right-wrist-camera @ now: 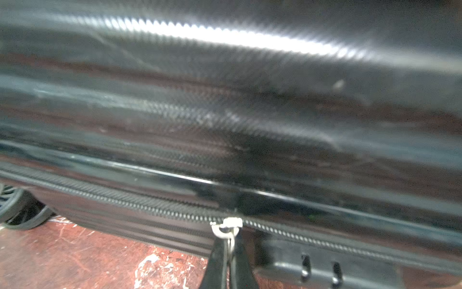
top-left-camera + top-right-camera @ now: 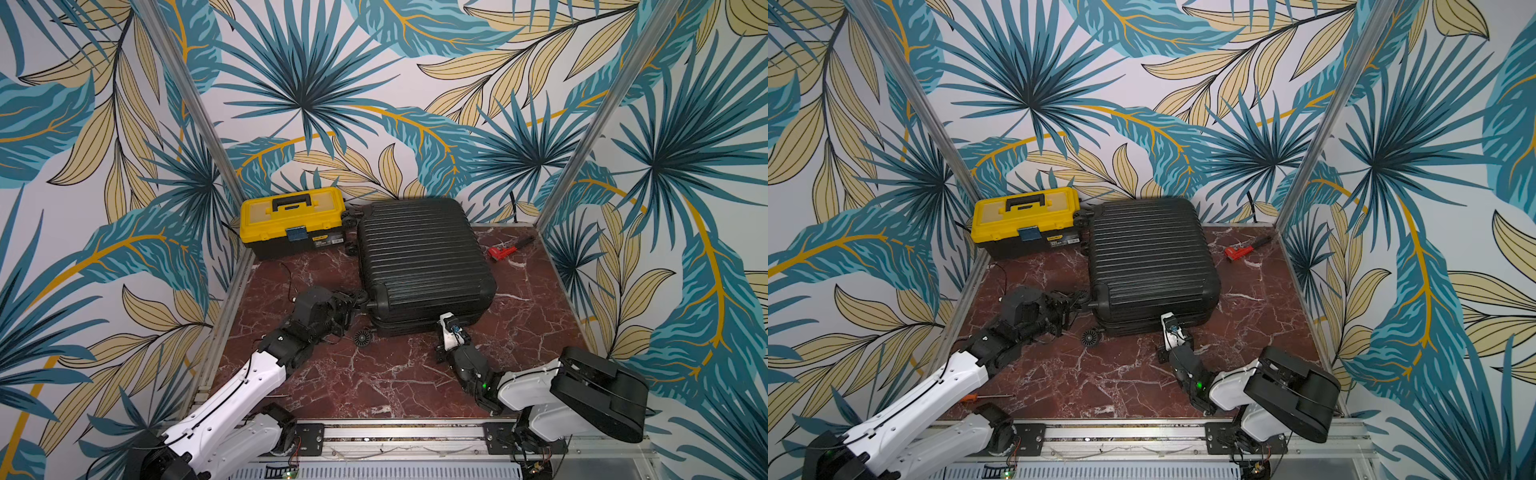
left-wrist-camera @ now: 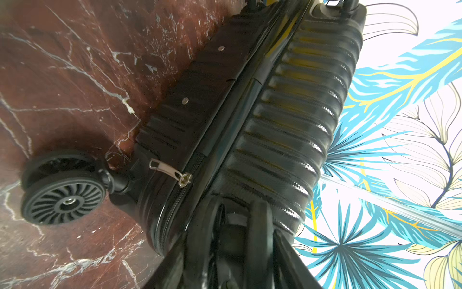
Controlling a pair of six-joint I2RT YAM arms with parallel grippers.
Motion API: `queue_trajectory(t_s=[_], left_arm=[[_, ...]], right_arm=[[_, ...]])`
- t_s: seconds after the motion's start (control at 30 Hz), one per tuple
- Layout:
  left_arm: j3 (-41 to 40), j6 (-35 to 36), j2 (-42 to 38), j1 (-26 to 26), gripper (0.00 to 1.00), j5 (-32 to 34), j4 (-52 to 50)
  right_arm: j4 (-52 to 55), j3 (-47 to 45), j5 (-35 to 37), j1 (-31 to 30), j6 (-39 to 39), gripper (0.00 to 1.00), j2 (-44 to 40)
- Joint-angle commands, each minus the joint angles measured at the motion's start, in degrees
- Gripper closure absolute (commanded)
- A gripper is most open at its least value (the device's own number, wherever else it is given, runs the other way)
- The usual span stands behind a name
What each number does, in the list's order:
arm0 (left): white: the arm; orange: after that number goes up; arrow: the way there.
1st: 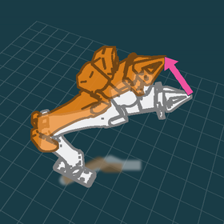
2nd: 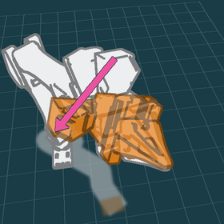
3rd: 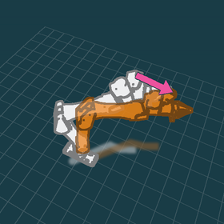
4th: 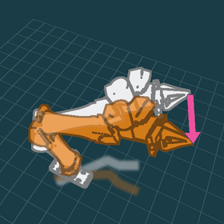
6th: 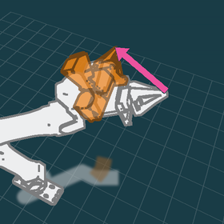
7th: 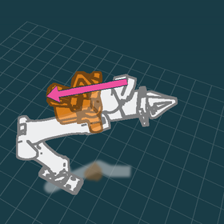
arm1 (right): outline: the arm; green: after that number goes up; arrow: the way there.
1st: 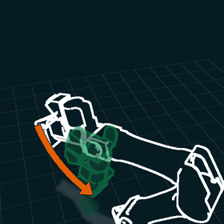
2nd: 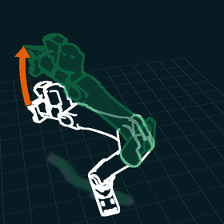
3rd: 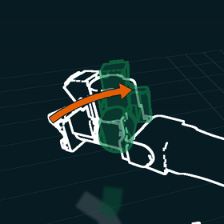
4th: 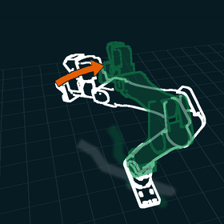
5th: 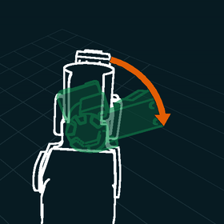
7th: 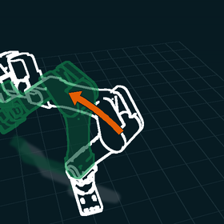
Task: Open the suitcase zippers
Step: Unzip the zipper on the suitcase.
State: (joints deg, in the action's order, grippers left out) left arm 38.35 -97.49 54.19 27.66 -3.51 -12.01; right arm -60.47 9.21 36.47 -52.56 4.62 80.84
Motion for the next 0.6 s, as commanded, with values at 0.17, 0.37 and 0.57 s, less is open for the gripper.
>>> queue_trajectory(t_s=[0.17,0.37,0.57], left_arm=[[1.9,4.7,-2.0,-5.6,0.74,1.0,-7.6],[3.0,8.1,-4.2,-9.6,0.76,0.8,-14.9],[4.5,12.0,-4.9,-15.3,0.79,-0.8,-20.1]], right_arm=[[14.6,-1.8,4.7,1.9,3.0,1.00,-15.1],[24.8,-2.5,9.3,4.4,10.6,1.00,-23.9],[29.6,-5.3,12.6,5.3,12.7,1.00,-35.0]])
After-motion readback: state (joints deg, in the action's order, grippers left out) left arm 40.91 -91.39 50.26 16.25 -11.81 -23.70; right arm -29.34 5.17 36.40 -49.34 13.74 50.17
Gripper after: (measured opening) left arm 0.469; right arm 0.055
